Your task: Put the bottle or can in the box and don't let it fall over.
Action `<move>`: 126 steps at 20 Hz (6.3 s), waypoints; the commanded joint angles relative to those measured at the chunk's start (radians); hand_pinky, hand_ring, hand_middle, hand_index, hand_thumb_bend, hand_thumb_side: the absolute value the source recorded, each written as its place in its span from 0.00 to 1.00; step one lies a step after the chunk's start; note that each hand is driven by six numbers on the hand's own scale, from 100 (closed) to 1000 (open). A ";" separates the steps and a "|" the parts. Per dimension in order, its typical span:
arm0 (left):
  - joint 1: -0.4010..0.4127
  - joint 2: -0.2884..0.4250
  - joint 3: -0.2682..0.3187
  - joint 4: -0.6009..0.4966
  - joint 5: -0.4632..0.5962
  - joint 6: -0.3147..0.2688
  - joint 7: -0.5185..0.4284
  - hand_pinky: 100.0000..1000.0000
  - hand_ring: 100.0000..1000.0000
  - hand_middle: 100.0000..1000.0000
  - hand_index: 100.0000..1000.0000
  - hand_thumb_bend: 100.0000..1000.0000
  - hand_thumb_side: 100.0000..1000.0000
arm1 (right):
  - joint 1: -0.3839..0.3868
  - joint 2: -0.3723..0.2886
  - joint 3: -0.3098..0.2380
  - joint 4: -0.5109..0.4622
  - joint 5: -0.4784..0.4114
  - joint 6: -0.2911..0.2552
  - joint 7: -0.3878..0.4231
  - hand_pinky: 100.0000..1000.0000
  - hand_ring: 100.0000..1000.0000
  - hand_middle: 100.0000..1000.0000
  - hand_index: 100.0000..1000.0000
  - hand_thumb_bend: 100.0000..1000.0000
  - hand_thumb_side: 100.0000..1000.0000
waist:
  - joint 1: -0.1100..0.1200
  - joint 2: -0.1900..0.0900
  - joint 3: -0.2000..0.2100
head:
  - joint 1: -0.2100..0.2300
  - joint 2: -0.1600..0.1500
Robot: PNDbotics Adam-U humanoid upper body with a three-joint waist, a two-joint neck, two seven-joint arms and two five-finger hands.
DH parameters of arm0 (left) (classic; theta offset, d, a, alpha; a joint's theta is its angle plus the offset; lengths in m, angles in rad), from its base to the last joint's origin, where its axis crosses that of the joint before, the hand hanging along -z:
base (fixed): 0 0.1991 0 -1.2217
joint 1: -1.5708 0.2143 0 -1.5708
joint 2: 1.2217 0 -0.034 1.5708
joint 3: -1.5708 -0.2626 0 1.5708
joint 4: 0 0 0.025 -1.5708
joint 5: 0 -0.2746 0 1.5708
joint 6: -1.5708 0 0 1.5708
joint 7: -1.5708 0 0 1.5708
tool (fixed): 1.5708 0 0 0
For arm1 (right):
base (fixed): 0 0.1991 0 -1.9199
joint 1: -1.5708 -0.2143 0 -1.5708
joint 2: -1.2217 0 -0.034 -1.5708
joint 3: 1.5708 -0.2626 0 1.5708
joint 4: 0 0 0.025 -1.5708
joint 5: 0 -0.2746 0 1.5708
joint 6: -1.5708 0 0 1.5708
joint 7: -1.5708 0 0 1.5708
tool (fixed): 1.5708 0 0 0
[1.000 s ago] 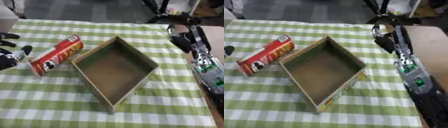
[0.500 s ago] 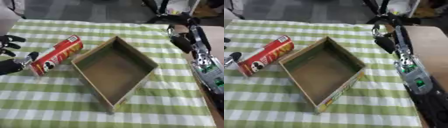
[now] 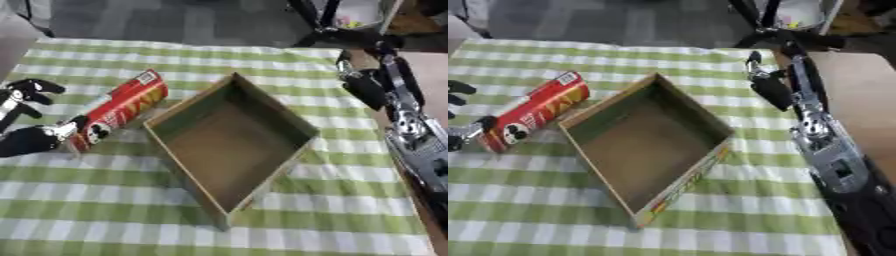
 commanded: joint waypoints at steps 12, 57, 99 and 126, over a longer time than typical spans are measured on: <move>-0.045 -0.025 -0.005 0.089 -0.001 -0.033 0.057 0.67 0.78 0.82 0.81 0.39 0.44 | -0.027 -0.022 -0.005 -0.009 -0.001 0.006 -0.003 0.67 0.98 0.99 1.00 0.00 0.42 | -0.019 0.028 -0.007 | 0.007 -0.029; -0.035 -0.083 -0.073 0.133 -0.058 0.052 0.045 0.58 0.72 0.79 0.78 0.43 0.16 | -0.031 -0.016 -0.006 -0.007 0.006 0.010 -0.012 0.67 0.98 0.99 1.00 0.00 0.42 | -0.019 0.038 -0.015 | 0.010 -0.043; -0.071 -0.043 -0.037 0.053 0.077 0.157 0.336 0.17 0.37 0.42 0.39 0.00 0.00 | -0.022 -0.015 -0.013 -0.005 0.001 0.009 -0.019 0.66 0.97 0.98 1.00 0.00 0.42 | -0.011 0.030 -0.015 | -0.009 -0.037; -0.106 -0.009 0.010 -0.203 0.036 0.088 0.449 0.15 0.31 0.39 0.37 0.00 0.00 | -0.016 -0.010 -0.015 -0.005 0.000 0.006 -0.021 0.66 0.97 0.98 1.00 0.00 0.42 | -0.003 0.021 -0.016 | -0.026 -0.030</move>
